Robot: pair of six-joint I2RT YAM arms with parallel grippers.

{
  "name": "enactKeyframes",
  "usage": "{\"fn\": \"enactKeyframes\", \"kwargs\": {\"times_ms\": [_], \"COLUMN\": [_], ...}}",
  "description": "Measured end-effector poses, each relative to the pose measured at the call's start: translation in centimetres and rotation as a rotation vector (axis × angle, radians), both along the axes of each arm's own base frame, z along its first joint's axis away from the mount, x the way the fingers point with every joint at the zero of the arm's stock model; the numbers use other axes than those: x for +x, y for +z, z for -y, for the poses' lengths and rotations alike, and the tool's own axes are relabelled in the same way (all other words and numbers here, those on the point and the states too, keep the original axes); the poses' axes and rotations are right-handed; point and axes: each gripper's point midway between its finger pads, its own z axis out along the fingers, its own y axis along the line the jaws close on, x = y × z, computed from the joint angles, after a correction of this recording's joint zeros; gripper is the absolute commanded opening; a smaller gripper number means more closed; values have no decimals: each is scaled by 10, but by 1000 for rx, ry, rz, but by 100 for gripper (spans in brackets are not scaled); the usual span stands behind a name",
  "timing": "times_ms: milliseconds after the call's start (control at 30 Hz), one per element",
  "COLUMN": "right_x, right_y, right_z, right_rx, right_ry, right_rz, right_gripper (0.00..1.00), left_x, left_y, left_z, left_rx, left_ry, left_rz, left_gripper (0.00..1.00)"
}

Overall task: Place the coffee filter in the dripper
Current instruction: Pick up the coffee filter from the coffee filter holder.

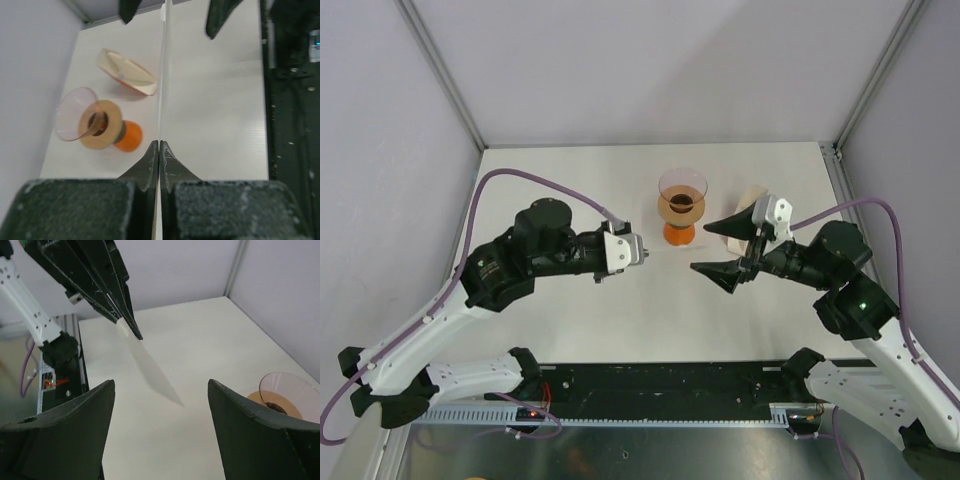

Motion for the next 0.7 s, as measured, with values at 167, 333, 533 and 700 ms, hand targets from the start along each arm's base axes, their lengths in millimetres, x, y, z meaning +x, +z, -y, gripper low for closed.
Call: {"fn": "enactKeyframes", "kwargs": {"times_ms": [167, 333, 533, 700], "right_x": [-10, -18, -30, -40], "right_y": [-11, -20, -22, -23], "right_z": [-9, -21, -23, -21], "right_rx": [-62, -89, -97, -104], "right_ry": [112, 221, 305, 356], "right_rz": [63, 67, 98, 126], "right_gripper": [64, 40, 10, 0], "left_x": [-26, -44, -55, -58], "left_y": [-8, 2, 9, 4], "left_z": [0, 0, 2, 4], "left_rx": [28, 17, 9, 24], "left_ry": [-118, -201, -260, -285], "left_rz": [-66, -96, -118, -141], "left_gripper": [0, 0, 0, 46]}}
